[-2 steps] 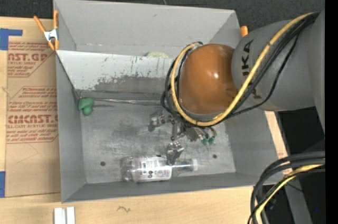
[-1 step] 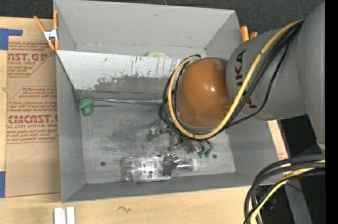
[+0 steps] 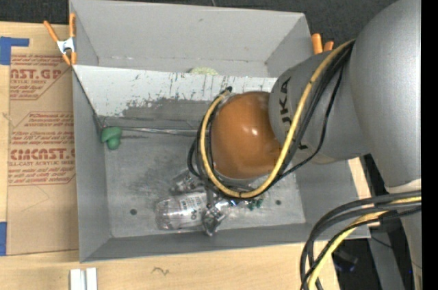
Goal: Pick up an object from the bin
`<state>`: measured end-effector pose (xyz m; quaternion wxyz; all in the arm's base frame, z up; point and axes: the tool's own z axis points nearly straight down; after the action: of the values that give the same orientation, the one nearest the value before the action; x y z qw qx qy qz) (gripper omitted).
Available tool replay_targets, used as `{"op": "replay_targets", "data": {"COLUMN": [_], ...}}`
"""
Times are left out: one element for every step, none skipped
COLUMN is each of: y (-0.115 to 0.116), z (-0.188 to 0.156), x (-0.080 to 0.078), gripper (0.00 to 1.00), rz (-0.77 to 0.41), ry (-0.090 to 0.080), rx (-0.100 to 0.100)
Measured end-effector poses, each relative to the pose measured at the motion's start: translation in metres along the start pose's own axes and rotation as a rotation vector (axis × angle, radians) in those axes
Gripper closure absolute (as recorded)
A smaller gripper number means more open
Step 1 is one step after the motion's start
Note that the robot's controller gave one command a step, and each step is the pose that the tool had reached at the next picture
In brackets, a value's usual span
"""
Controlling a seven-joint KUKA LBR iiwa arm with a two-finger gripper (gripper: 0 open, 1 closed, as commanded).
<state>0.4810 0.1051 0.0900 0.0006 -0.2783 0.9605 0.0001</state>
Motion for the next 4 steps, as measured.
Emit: {"op": "replay_targets", "data": {"y": [0.003, 0.003, 0.004, 0.006], "z": [0.013, 0.013, 0.009, -0.008], "x": [-0.005, -0.005, -0.004, -0.002], "gripper": [1.0, 1.0, 1.0, 1.0], "rz": [0.049, 0.049, 0.049, 0.049], "ry": [-0.001, -0.001, 0.001, 0.004], "rx": [0.005, 0.005, 0.004, -0.001]}}
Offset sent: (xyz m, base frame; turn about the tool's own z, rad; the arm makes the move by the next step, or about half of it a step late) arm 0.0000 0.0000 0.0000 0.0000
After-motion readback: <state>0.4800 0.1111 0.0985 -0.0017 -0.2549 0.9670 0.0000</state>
